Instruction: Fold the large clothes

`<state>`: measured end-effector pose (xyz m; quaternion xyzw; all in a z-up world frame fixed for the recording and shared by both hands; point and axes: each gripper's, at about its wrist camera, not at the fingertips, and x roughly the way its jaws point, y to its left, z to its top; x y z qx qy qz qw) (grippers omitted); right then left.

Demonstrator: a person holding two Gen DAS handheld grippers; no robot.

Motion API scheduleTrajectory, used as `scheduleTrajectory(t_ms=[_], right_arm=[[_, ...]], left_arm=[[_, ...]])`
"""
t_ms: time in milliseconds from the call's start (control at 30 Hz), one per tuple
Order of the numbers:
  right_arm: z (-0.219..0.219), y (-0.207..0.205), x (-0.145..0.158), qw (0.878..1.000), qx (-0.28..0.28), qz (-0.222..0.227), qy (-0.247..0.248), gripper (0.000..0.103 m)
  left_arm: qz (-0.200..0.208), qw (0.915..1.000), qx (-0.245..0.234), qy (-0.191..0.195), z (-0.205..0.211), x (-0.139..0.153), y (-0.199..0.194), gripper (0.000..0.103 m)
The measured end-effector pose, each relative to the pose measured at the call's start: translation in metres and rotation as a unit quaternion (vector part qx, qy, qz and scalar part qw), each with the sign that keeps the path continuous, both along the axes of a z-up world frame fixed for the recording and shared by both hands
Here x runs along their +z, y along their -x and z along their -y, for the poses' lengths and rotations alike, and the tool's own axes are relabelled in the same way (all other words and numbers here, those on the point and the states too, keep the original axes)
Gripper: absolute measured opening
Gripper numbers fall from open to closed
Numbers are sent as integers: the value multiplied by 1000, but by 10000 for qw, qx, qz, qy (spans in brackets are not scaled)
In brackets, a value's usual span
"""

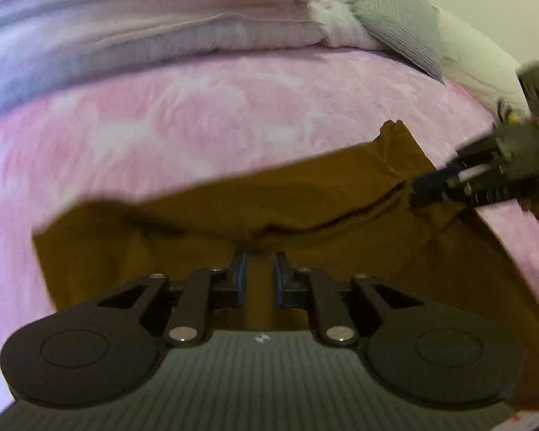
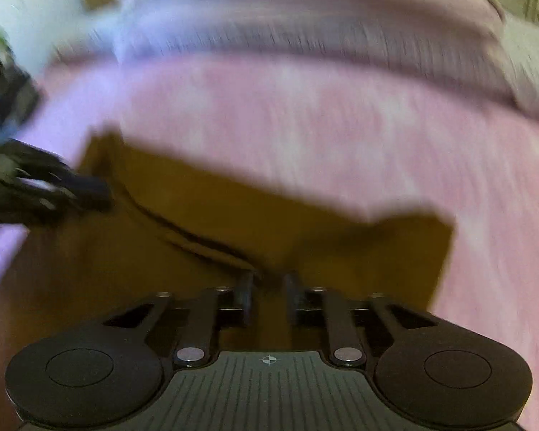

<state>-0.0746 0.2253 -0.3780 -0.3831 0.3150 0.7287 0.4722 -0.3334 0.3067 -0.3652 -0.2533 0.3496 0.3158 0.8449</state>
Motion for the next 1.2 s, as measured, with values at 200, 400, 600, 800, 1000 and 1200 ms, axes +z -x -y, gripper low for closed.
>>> scheduleTrajectory(t_ms=[200, 400, 600, 800, 1000, 1200], right_arm=[[-11, 4, 34, 9898, -810, -779, -871, 31], [-39, 36, -30, 9969, -622, 121, -476, 31], [-10, 48, 3, 9904, -621, 251, -1210, 31], [48, 56, -16, 9944, -880, 355, -468, 31], [161, 48, -17, 9932, -1026, 497, -254, 31], [267, 29, -8, 9940, -947, 493, 227, 31]], left_arm=[[750, 9939, 726, -350, -28, 26, 3, 12], [-285, 9969, 76, -733, -11, -27, -35, 12], [84, 9955, 199, -924, 21, 2, -27, 12], [-187, 9992, 65, -352, 84, -12, -14, 12], [-315, 9991, 287, 72, 186, -11, 29, 12], [-721, 9938, 657, 527, 266, -3, 83, 12]])
